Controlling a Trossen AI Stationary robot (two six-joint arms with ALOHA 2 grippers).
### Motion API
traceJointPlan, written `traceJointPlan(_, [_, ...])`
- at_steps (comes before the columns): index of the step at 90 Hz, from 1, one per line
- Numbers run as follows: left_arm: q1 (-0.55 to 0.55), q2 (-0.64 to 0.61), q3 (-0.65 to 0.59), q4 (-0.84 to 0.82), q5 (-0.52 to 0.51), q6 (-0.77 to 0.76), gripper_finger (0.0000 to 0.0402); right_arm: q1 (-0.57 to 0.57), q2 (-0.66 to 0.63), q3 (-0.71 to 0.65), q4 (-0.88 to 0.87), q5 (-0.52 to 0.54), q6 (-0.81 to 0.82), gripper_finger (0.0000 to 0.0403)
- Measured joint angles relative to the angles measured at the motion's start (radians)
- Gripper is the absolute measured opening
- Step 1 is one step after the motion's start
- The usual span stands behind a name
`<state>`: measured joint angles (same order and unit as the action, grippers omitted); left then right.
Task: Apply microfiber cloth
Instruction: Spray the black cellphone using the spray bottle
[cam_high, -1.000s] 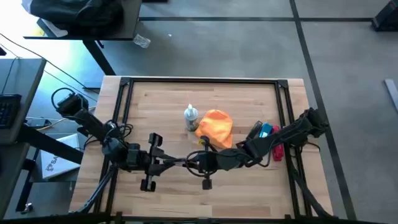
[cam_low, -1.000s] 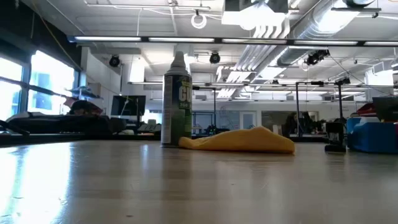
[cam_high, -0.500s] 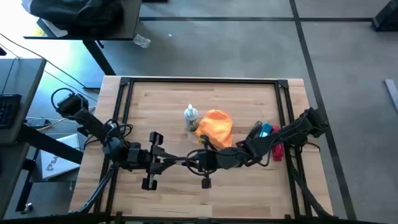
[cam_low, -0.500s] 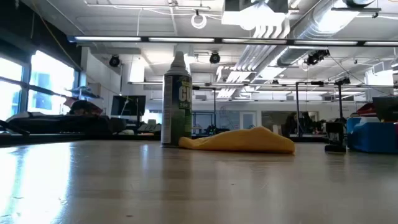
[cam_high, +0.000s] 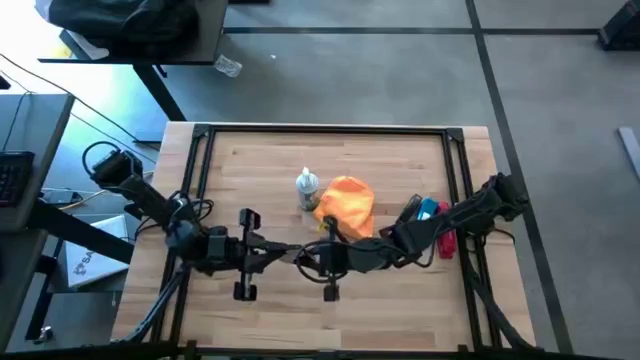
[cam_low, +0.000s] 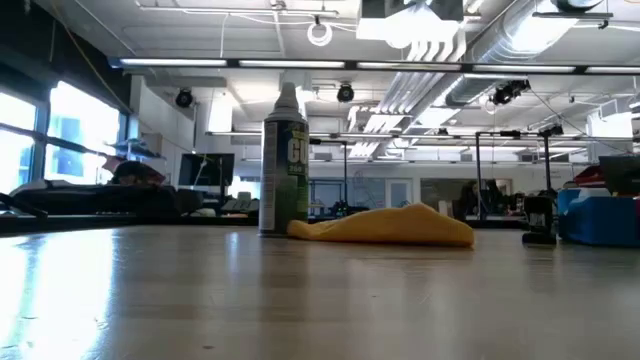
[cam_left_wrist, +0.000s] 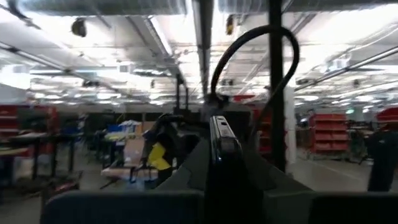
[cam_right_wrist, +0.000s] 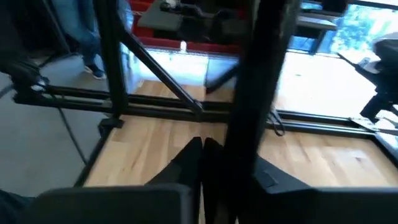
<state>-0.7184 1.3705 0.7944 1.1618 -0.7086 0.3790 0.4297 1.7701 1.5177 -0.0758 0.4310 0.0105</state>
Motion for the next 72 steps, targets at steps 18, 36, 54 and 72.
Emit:
traceJointPlan(18, [-0.074, 0.0, -0.001, 0.021, -0.167, 0.07, 0.0015, -0.005, -0.07, 0.001, -0.133, 0.032, 0.013, 0.0129])
traceJointPlan(36, [-0.131, 0.001, -0.072, 0.052, -0.279, 0.005, 0.0014, -0.005, -0.114, 0.002, -0.328, 0.047, 0.064, 0.0174])
traceJointPlan(54, [-0.141, 0.001, -0.249, 0.223, -0.374, -0.117, 0.0014, -0.011, -0.109, -0.023, -0.472, 0.162, 0.176, 0.0181])
traceJointPlan(72, [-0.137, -0.001, -0.406, 0.335, -0.54, -0.183, 0.0014, -0.06, -0.108, -0.107, -0.468, 0.35, 0.275, 0.0181])
